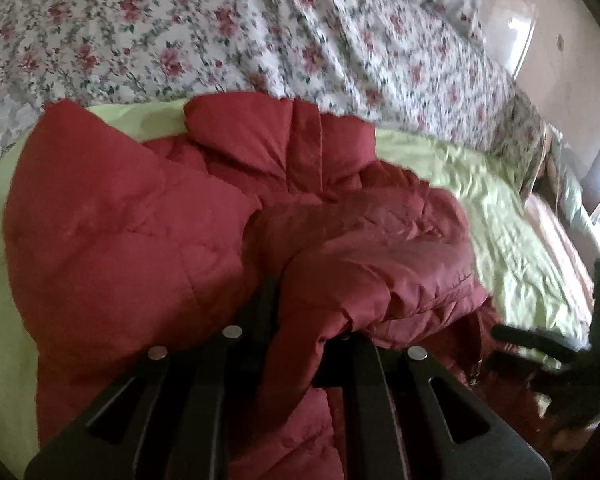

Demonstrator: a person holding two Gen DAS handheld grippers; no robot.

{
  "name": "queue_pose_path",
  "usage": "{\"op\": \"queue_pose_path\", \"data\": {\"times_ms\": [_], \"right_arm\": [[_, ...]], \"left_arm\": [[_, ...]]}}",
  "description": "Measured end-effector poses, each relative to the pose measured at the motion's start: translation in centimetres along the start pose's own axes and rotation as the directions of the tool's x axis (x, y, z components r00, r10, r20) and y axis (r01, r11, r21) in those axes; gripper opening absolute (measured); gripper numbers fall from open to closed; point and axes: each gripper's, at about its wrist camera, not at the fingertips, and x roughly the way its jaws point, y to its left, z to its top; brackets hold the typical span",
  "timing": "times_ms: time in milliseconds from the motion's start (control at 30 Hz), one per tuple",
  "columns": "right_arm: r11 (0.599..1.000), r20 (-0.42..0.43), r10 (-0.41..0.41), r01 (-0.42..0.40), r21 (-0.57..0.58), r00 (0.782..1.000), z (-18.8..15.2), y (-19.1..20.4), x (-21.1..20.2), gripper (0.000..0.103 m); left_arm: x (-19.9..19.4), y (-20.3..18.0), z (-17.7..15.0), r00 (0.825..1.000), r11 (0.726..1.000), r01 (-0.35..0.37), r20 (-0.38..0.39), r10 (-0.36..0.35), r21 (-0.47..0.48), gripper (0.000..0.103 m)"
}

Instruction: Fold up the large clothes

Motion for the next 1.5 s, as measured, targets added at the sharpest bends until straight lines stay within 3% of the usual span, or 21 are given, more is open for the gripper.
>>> {"op": "queue_pose_path", "data": {"times_ms": [100, 200, 267, 467, 533, 600, 633, 667, 733, 800, 867, 933, 1067, 1200, 1400, 1500], "right_arm": [[0.999, 0.015, 0.029, -0.03, 0.03, 0.999, 0.9, -0.5, 0.3, 0.072], [0.988, 0.051, 0.111, -0.115, 0.098, 0.993, 2.6, -1.5, 1.0, 0.073], [0.965, 0.067, 0.186, -0.195, 0.176, 0.98, 3.7, -2.7, 2.3, 0.073], [0.889, 0.029, 0.294, -0.285, 0.358, 0.955, 6.0, -5.6, 7.9, 0.072], [0.872, 0.02, 0.32, -0.303, 0.385, 0.947, 6.3, -5.9, 9.2, 0.057], [0.855, 0.008, 0.348, -0.321, 0.407, 0.937, 6.3, -5.9, 9.9, 0.018], [0.846, 0.007, 0.36, -0.33, 0.418, 0.933, 6.3, -5.7, 10.2, 0.017], [0.85, 0.013, 0.354, -0.328, 0.411, 0.935, 6.2, -5.7, 10.0, 0.01], [0.866, 0.036, 0.333, -0.32, 0.384, 0.942, 6.3, -5.3, 9.3, 0.009], [0.873, 0.05, 0.314, -0.31, 0.376, 0.948, 6.4, -5.4, 8.8, 0.008], [0.886, 0.059, 0.288, -0.289, 0.361, 0.956, 6.5, -5.4, 8.3, 0.007], [0.91, 0.077, 0.233, -0.245, 0.334, 0.97, 6.6, -5.3, 7.0, 0.007], [0.949, 0.141, 0.13, -0.165, 0.27, 0.981, 6.4, -5.4, 3.8, 0.006], [0.98, 0.157, 0.011, -0.042, 0.194, 0.988, 5.6, -5.8, 1.9, 0.006], [0.983, 0.116, -0.03, 0.009, 0.182, 0.993, 4.8, -6.5, 3.7, 0.006], [0.985, 0.116, -0.042, 0.021, 0.172, 0.992, 4.7, -6.5, 4.1, 0.007]], "left_arm": [[1.0, -0.2, -0.6, 1.0, 1.0, -0.005, -0.021, 0.006, 0.008, 0.009], [1.4, -0.4, -1.0, 1.0, 1.0, -0.011, -0.026, 0.011, 0.021, 0.009], [1.5, -0.4, -1.0, 1.0, 1.0, -0.01, -0.027, 0.011, 0.024, 0.009], [1.7, -0.4, -0.9, 1.0, 1.0, -0.012, -0.028, 0.012, 0.028, 0.009], [1.7, -0.4, -0.9, 0.999, 0.999, -0.017, -0.032, 0.018, 0.032, 0.012], [1.9, -0.4, -0.9, 0.999, 0.999, -0.018, -0.047, 0.019, 0.032, 0.017], [1.9, -0.4, -0.8, 0.998, 0.999, -0.018, -0.056, 0.02, 0.035, 0.019], [2.0, -0.6, -0.8, 0.997, 0.999, -0.014, -0.073, 0.017, 0.044, 0.023], [1.7, -0.9, -0.8, 0.996, 0.998, 0.001, -0.092, 0.005, 0.069, 0.032], [1.2, -1.4, -1.1, 0.994, 0.995, 0.03, -0.111, -0.019, 0.092, 0.063], [0.2, -1.8, -1.5, 0.995, 0.992, 0.044, -0.098, -0.032, 0.114, 0.077], [-1.0, -1.9, -1.8, 0.998, 0.99, 0.011, -0.062, -0.002, 0.14, 0.079], [-2.2, 0.1, -1.7, 0.999, 0.996, 0.019, -0.04, -0.016, 0.09, 0.079], [-2.6, 3.2, -0.3, 0.998, 0.998, -0.06, 0.006, 0.06, 0.031, 0.079], [-1.2, 6.0, 2.2, 0.99, 0.99, -0.14, 0.031, 0.14, -0.005, 0.078], [0.8, 6.8, 2.8, 0.986, 0.986, -0.167, -0.001, 0.167, -0.001, 0.075]]}}
